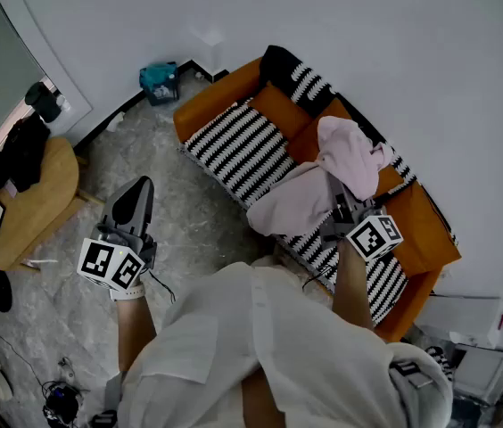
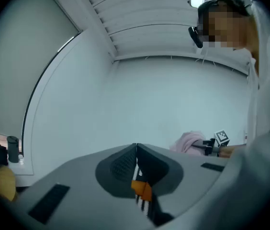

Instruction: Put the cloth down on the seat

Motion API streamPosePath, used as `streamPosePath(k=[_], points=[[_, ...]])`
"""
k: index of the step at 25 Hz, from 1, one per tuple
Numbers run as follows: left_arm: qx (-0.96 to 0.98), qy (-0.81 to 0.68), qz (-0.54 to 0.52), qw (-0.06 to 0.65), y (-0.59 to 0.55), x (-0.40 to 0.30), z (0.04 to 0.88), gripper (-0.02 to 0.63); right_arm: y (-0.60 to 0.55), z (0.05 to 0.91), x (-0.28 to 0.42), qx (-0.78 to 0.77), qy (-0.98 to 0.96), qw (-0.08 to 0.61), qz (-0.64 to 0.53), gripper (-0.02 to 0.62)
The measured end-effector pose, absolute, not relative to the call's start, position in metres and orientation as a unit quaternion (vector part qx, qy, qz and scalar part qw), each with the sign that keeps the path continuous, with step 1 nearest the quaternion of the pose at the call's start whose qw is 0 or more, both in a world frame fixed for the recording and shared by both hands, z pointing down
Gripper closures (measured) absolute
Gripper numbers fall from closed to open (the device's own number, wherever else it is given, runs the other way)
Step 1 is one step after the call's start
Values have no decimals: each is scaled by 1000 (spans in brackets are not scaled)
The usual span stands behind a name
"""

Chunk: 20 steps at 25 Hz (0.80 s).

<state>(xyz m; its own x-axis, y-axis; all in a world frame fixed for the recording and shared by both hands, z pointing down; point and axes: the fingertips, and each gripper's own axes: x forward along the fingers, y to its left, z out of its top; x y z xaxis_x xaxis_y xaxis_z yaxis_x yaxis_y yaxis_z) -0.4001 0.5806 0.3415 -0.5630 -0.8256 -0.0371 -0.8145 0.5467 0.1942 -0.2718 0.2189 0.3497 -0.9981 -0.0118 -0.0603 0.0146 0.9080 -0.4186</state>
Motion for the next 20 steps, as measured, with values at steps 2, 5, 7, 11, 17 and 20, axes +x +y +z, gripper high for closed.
streamPosePath(k=[2, 5, 7, 11, 17, 20], points=[[467, -879, -96, 28, 583, -400, 340, 589, 224, 347, -273, 6, 977, 30, -211, 419], [471, -876, -96, 28, 580, -399, 339, 589, 226, 344, -275, 11, 977, 31, -209, 419], [476, -874, -96, 28, 577, -401, 341, 589, 226, 342, -276, 13, 977, 33, -211, 418], [479, -872, -101, 30, 576, -405, 347, 589, 224, 340, -278, 10, 977, 35, -211, 419], [480, -871, -102, 41, 567, -407, 352, 589, 211, 343, -278, 3, 972, 41, -232, 415], [484, -867, -105, 52, 555, -412, 356, 589, 200, 347, -279, 0, 966, 46, -253, 410]])
